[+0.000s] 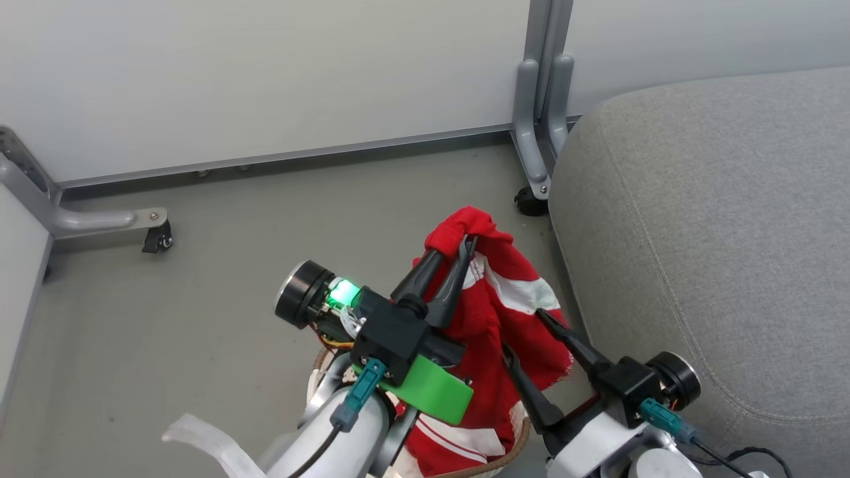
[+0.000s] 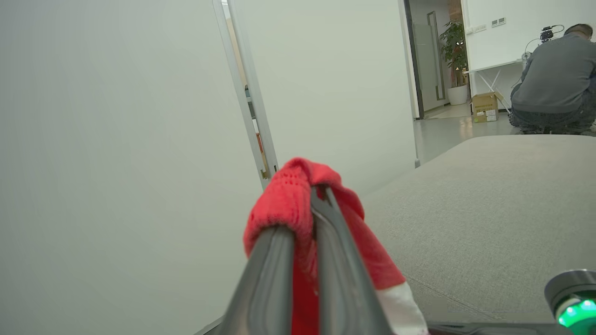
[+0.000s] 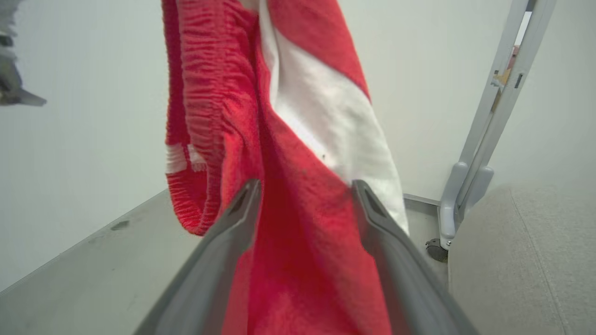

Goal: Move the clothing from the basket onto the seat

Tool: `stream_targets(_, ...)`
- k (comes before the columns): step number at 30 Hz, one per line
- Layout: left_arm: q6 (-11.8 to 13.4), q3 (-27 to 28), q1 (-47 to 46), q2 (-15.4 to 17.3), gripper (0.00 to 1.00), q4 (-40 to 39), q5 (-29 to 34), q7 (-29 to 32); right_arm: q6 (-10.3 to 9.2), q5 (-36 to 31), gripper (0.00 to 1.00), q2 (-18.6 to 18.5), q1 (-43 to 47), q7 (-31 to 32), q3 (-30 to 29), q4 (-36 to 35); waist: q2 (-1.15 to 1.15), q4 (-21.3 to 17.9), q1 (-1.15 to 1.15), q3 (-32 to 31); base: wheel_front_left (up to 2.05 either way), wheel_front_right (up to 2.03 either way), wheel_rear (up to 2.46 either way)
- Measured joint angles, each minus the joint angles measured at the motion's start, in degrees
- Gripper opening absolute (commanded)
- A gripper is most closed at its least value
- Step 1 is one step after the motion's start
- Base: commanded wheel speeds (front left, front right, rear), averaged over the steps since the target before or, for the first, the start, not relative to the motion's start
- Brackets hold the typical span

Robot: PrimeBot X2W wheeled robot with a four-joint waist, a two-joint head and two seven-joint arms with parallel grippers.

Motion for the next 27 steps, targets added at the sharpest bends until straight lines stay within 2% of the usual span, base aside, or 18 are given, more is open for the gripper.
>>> stream_targets(9, -0.3, -2.1, -0.3, 0.0, 0.00, -5.9, 0.2, 3.0, 0.00, -0.7, 1.00, 0.3, -0.1, 0.0, -0.2, 2.8, 0.00, 1.0, 0.00, 0.2, 0.00, 0.00, 0.00)
stream_targets(16, -0.5, -2.9, -0.3, 0.5, 0.00, -8.3, 0.2, 4.4, 0.00, -3.3, 1.00, 1.4, -0.1, 0.0, -2.5, 3.7, 0.00, 1.5, 0.00, 0.1, 0.00, 0.00, 0.00)
stream_targets(17, -0.5, -2.9, -0.3, 0.6, 0.00, -8.5, 0.2, 4.5, 0.00, -3.5, 0.80, 1.4, -0.1, 0.0, -2.6, 3.9, 0.00, 1.5, 0.00, 0.1, 0.00, 0.00, 0.00)
stream_targets(18, -0.5, -3.0, -0.3, 0.7, 0.00, -8.6, 0.2, 4.6, 0.00, -3.7, 0.35, 1.4, -0.1, 0.0, -2.4, 4.2, 0.00, 1.6, 0.00, 0.0, 0.00, 0.00, 0.00)
stream_targets(19, -0.5, -3.1, -0.3, 0.8, 0.00, -8.8, 0.2, 4.6, 0.00, -3.7, 0.08, 1.4, -0.1, 0.0, -2.3, 4.4, 0.00, 1.6, 0.00, 0.0, 0.00, 0.00, 0.00)
stream_targets(20, -0.5, -3.1, -0.3, 1.0, 0.00, -8.8, 0.2, 4.8, 0.00, -3.8, 0.00, 1.4, -0.1, 0.0, -2.2, 4.6, 0.00, 1.6, 0.00, 0.0, 0.00, 0.00, 0.00)
stream_targets(27, 0.0, -3.2, -0.1, 1.6, 0.00, -8.2, 0.2, 5.2, 0.00, -3.4, 0.00, 1.2, -0.1, 0.0, -1.3, 5.3, 0.00, 1.7, 0.00, 0.2, 0.00, 0.00, 0.00)
